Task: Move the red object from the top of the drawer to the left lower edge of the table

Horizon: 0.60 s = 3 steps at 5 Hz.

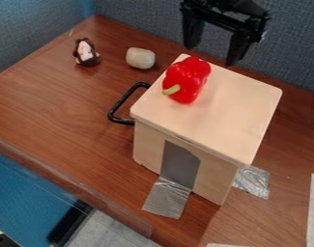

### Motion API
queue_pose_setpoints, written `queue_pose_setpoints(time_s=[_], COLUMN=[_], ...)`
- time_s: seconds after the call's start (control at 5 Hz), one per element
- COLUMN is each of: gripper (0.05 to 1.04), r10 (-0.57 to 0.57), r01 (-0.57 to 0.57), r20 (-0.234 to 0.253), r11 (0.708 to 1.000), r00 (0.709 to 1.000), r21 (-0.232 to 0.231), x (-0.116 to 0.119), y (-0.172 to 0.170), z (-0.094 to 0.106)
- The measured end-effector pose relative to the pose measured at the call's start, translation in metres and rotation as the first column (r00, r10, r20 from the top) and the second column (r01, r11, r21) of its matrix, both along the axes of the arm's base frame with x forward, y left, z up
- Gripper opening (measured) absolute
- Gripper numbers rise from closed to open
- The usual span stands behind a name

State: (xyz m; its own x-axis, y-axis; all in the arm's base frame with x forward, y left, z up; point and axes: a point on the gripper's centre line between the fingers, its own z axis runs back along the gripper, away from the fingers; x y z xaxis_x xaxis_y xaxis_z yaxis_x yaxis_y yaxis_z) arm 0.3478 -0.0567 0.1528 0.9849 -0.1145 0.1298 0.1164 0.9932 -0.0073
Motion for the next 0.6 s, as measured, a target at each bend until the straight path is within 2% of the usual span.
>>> queue_pose_setpoints(time_s=[0.6], gripper=[0.97], r10=[-0.034], r01=[0.038], r20=[-0.098], r11=[0.999], r00=[0.995], r21=[0.037], x=[-0.011], y=[-0.004], z=[-0.04])
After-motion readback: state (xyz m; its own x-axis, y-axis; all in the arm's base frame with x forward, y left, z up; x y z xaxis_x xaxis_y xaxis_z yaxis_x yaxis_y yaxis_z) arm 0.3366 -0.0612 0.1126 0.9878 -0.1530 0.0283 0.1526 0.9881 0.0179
